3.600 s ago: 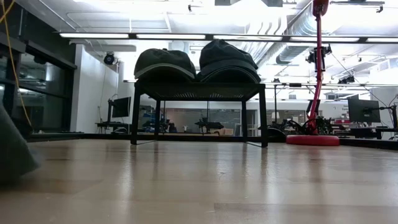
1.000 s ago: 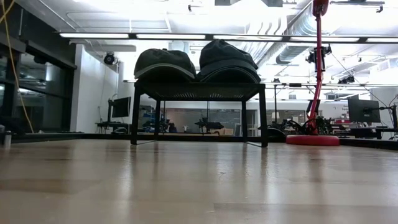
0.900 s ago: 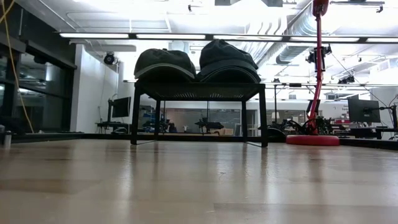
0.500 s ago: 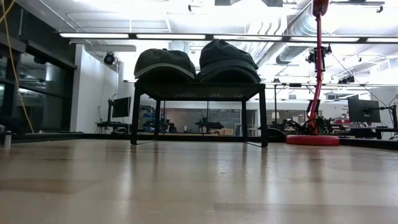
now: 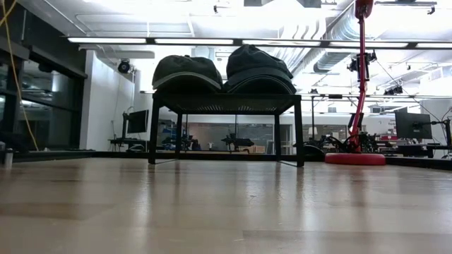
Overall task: Pick & Place hat
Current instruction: Stack the dark green cap on top of the other dark green caps on the shelf
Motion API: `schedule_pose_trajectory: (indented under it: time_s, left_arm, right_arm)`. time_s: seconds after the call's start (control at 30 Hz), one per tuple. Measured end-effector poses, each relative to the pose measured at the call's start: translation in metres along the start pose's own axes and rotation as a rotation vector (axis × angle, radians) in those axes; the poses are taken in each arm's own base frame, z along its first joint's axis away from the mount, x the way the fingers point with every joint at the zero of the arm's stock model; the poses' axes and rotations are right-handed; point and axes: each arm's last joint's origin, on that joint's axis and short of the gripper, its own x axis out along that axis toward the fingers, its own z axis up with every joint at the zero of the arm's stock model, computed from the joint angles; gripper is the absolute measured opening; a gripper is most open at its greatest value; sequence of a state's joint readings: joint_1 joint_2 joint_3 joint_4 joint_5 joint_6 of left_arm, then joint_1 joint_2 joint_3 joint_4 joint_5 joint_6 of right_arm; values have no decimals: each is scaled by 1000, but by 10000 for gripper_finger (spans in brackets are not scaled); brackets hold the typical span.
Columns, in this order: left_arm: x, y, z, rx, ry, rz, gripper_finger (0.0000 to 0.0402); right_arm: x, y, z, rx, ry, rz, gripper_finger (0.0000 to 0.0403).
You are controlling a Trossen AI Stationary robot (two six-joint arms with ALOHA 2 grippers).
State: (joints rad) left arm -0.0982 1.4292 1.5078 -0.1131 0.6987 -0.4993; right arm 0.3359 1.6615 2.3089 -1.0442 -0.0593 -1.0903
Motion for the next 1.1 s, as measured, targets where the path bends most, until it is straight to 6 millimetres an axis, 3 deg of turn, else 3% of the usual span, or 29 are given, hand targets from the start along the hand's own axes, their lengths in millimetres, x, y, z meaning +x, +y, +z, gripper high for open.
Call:
schedule_pose_trajectory:
  time_s: [0.27,0.4,0.73,0.9,1.1]
  left_arm:
    - [0,0,0,-8,-2,6,5]
    - [0,1,1,-10,-21,40,20]
    - [-1,9,-2,-40,-70,235,91]
    - [-4,9,-1,-43,-102,318,122]
    - [-17,2,3,-18,-190,494,127]
  right_arm:
    - [0,7,-3,110,38,67,8]
    - [0,7,-4,222,65,59,6]
    - [0,15,7,275,117,45,2]
    - [-1,22,9,342,231,21,1]
    - [-5,34,8,463,386,9,1]
